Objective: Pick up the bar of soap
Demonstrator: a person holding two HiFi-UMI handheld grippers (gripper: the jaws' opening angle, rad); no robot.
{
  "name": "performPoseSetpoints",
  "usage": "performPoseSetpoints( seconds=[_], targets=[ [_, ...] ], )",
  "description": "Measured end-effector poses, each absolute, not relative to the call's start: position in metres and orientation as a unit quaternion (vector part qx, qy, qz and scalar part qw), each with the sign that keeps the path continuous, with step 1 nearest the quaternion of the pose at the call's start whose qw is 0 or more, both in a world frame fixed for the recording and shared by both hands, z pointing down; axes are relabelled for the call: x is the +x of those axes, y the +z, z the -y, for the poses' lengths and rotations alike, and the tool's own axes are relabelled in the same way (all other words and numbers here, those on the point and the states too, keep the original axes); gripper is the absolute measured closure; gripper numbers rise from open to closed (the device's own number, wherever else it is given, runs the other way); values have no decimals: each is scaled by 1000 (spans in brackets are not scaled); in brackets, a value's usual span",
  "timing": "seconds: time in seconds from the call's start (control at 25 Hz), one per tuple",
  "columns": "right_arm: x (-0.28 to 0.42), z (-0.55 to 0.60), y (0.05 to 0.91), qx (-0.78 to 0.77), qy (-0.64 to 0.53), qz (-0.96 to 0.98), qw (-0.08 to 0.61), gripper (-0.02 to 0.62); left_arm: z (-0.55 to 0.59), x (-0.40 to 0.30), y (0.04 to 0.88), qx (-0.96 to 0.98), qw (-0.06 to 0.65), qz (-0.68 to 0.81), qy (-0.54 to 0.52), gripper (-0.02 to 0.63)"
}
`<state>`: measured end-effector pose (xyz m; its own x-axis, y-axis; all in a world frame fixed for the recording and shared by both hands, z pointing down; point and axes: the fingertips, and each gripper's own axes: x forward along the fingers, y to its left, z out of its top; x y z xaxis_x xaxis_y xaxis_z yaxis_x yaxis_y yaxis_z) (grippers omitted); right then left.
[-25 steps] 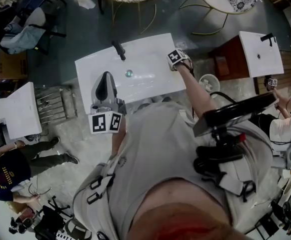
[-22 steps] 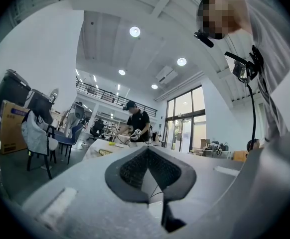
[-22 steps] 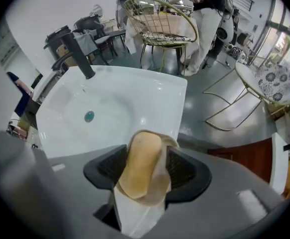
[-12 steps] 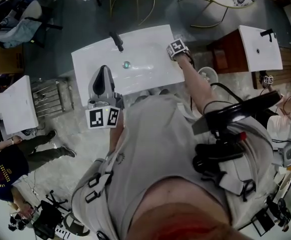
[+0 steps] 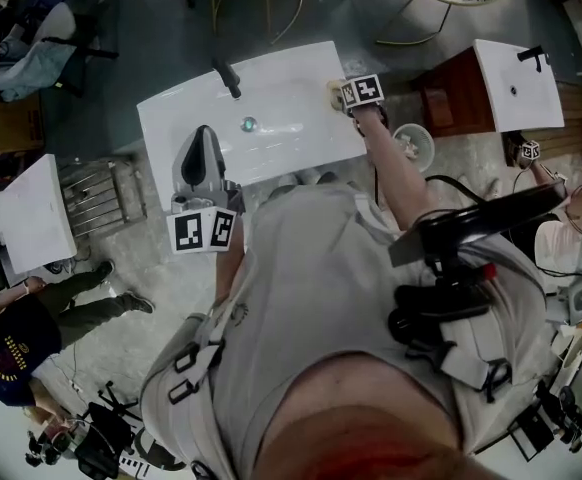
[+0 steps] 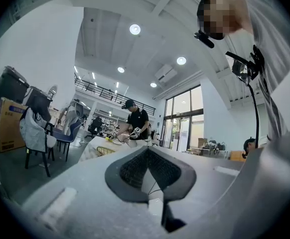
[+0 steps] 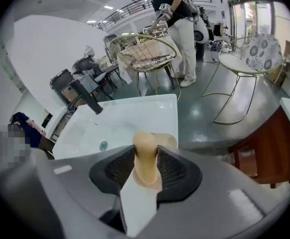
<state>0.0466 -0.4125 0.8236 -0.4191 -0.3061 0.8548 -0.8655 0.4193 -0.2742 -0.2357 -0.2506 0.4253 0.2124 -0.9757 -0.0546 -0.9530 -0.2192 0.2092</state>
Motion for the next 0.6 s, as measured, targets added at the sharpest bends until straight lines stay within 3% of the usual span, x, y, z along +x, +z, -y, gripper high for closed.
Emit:
performPoseSetpoints(
  seconds=[0.16, 0.4, 0.6],
  targets=[
    [44, 406, 829, 374, 392, 758, 363, 456, 253, -229, 428, 784, 68, 611, -83, 607],
    [43, 404, 866, 355, 320, 741, 472, 405, 255, -219, 432, 792, 73, 601, -75, 607],
    [47, 423, 871, 383, 283, 737, 480, 410, 254, -219, 432, 790, 76, 604, -72, 607]
  ],
)
